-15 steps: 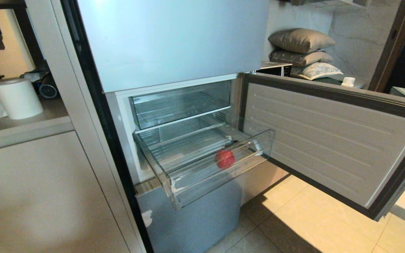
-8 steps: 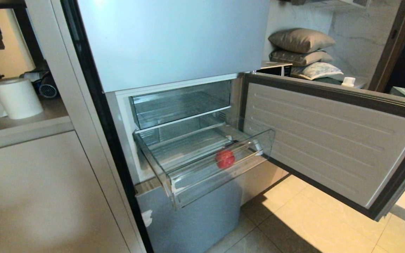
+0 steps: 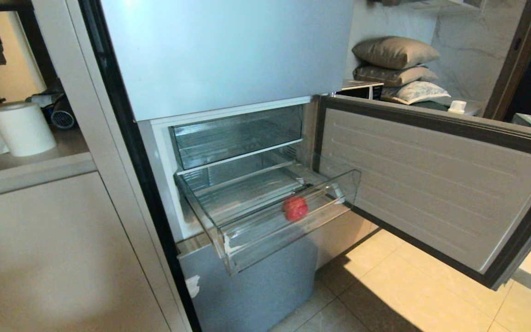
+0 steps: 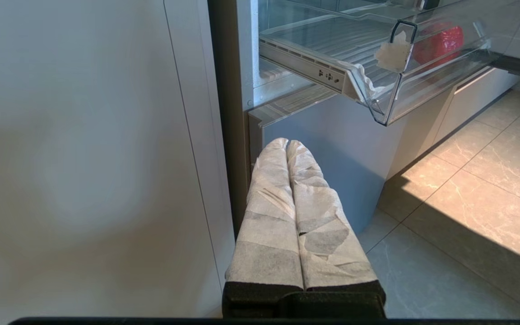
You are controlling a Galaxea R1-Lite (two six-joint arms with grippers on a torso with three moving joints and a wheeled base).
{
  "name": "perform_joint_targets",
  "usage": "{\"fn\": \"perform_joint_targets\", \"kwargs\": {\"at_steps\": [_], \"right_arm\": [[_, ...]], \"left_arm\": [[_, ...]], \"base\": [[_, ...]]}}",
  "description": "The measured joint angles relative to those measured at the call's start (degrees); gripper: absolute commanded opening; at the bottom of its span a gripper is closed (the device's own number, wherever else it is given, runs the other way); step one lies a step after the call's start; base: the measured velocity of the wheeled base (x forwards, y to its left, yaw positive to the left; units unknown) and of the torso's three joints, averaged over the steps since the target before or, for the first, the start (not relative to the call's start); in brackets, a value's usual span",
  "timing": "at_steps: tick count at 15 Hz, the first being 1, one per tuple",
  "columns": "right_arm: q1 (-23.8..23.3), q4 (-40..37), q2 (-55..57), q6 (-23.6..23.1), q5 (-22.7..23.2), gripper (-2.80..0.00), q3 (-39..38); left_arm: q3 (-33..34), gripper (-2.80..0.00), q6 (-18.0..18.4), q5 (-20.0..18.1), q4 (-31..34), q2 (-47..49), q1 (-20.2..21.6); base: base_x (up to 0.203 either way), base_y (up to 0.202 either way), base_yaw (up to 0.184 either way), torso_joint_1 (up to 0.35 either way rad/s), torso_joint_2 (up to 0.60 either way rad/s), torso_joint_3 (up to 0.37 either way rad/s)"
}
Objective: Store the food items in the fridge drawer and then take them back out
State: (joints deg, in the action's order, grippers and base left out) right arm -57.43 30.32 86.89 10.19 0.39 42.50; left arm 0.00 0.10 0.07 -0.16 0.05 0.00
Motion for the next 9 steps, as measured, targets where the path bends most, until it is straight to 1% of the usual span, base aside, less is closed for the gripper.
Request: {"fn": "perform_joint_targets", "kwargs": {"at_steps": [3, 6, 7, 9], "right_arm": [[-5.3, 2.1, 12.4, -0.5, 1.3, -2.8, 9.0], [-9.2, 4.1, 23.8, -0.7, 3.5, -2.8, 17.9], [-10.1, 5.1, 27.2, -0.6, 4.5, -2.8, 20.6], [-11.0, 6.4, 33.1, -0.2, 9.0, -2.8, 25.1]], "left_arm": [[0.0, -2.8, 0.0, 0.0, 0.0, 0.0, 0.0], [0.0, -2.8, 0.0, 0.0, 0.0, 0.0, 0.0], [0.0, -2.8, 0.0, 0.0, 0.0, 0.0, 0.0], [0.0, -2.8, 0.0, 0.0, 0.0, 0.0, 0.0]], "base": [[0.0, 0.0, 0.0, 0.0, 0.0, 0.0], [0.0, 0.0, 0.0, 0.0, 0.0, 0.0], [0.0, 0.0, 0.0, 0.0, 0.0, 0.0], [0.0, 0.0, 0.0, 0.0, 0.0, 0.0]]}}
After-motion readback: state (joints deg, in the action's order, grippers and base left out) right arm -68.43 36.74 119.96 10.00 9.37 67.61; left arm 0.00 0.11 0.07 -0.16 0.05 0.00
